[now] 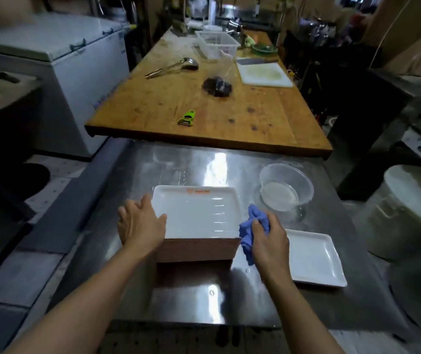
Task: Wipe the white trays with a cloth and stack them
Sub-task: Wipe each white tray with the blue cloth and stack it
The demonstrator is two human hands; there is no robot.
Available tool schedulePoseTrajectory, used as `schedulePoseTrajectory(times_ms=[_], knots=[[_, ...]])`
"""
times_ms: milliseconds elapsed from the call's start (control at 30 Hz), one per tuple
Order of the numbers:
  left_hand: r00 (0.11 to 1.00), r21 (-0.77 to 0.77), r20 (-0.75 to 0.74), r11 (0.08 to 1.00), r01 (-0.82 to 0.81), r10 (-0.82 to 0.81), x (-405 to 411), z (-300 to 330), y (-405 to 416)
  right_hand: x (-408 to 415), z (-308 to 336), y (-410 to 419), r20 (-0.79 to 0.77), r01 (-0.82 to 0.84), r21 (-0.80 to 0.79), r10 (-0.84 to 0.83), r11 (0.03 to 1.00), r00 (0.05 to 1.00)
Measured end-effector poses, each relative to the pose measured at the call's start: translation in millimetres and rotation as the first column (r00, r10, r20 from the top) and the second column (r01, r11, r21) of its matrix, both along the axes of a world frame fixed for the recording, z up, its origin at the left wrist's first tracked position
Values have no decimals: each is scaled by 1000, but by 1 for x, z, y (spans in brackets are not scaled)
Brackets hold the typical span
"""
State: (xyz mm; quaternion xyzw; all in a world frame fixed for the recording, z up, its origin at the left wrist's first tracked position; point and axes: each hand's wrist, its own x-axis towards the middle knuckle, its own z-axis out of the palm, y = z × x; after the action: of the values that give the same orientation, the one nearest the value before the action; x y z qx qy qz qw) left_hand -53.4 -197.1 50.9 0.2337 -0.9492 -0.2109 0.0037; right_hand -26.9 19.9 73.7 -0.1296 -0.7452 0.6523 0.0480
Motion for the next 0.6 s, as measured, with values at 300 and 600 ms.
schedulePoseTrajectory(times_ms=[300, 600], knots=[[998, 152, -37, 987, 56, -51, -3, -11, -19, -40, -6, -33, -110, -52, 339, 95, 940, 989], [987, 232, -140, 967, 106, -74, -4, -15, -27, -68, -44, -43, 58, -115, 824, 119, 555, 991]])
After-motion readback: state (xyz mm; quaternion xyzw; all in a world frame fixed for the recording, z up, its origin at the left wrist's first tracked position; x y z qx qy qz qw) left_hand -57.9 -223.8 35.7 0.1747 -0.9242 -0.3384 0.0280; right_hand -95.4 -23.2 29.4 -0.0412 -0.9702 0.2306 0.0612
